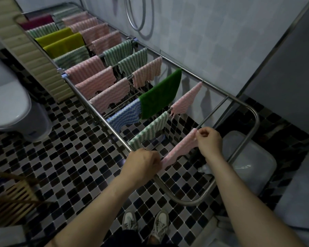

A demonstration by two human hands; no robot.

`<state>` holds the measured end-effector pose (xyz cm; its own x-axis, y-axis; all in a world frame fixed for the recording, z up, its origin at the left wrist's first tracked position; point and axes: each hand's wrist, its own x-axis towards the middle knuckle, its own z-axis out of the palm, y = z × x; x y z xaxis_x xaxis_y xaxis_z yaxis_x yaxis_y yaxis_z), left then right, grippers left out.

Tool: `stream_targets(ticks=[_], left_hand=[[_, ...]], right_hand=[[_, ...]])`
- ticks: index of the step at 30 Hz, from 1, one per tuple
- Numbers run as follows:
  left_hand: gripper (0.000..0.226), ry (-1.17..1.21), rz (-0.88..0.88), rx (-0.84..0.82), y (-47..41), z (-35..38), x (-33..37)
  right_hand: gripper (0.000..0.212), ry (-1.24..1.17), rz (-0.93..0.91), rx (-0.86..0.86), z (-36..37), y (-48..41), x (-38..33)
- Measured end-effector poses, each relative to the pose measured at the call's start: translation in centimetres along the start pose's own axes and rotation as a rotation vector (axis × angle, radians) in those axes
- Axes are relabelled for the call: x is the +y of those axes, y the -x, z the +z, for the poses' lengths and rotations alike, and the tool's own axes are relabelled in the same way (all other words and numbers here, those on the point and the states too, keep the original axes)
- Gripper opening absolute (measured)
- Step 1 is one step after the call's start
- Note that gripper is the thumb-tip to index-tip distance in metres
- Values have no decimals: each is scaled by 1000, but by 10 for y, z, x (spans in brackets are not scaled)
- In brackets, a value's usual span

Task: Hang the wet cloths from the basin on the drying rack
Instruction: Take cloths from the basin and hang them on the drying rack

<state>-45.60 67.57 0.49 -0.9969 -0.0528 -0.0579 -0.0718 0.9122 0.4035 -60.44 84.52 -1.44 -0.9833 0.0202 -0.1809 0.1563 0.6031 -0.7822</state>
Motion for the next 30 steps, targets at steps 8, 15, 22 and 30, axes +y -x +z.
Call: stream_targets(ticks=[8,15,22,30], left_hand=[[10,11,-12,-46,2,-1,1],[14,66,-72,15,0,3,10],[7,62,-74,-2,7,4,9],[9,-10,-36,55,11,6,4]], right_hand=[[13,-8,8,0,1,-1,-1],[27,153,-266,-31,-1,9,-4],[34,504,-538,-99,1,10,3],[43,695,-492,-122,0,18,-13]])
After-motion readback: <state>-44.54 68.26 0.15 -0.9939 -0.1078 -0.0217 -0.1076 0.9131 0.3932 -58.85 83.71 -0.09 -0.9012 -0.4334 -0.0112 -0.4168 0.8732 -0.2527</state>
